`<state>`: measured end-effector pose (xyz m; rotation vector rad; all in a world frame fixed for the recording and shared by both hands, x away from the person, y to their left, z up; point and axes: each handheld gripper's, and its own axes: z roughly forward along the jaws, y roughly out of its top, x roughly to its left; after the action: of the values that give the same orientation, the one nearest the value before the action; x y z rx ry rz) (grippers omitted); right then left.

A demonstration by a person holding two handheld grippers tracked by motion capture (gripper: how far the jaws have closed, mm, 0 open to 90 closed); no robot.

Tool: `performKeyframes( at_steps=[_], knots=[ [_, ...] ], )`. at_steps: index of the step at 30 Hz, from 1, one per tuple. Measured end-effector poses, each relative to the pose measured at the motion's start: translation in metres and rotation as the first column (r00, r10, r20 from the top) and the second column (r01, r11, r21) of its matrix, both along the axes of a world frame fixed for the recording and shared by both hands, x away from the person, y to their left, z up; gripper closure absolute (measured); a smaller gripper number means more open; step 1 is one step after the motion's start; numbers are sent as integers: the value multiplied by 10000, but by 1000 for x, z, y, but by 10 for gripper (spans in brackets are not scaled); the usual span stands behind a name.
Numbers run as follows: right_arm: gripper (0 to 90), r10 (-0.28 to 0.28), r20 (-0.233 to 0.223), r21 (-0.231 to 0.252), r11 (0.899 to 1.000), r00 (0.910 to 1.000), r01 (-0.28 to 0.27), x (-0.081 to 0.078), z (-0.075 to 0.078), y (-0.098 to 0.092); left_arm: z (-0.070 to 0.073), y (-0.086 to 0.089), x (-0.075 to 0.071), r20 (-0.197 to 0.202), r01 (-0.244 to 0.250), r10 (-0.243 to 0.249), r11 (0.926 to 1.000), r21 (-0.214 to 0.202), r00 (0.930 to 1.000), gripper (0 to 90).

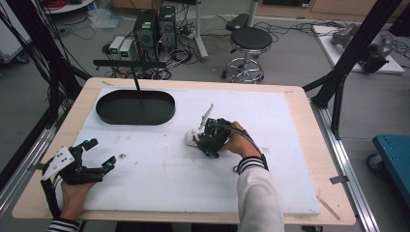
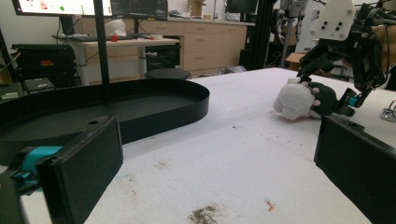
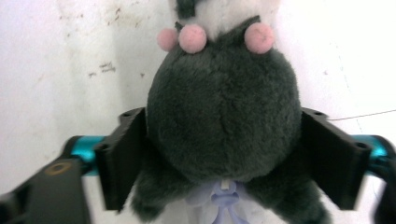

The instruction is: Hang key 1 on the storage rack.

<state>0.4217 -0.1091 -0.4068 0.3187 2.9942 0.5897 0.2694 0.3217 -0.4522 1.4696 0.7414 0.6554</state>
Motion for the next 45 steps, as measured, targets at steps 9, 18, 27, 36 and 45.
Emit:
performKeyframes(
  at_steps=[9,18,27,36,45],
  knots=[
    [387,334,132,-182,9993,9994,-332,-1,4,1,0,0,0,41,7,-7,10000,17,10000,17],
    [395,209,102,-20,9998,9997,-209,0,6,-2,0,0,0,0,-10,10,10000,-2,10000,17],
    [394,233,224,462,9986,9995,-244,-6,18,-5,1,0,0,65,-69,69,10000,29,10000,17],
    [392,467,423,1227,9911,9980,-516,-18,34,-5,14,1,2,90,315,-314,9995,-78,9995,17],
    [390,912,723,1981,9747,9932,-1039,-33,51,1,41,-9,11,-176,1989,-1983,9791,423,9800,17]
  ],
)
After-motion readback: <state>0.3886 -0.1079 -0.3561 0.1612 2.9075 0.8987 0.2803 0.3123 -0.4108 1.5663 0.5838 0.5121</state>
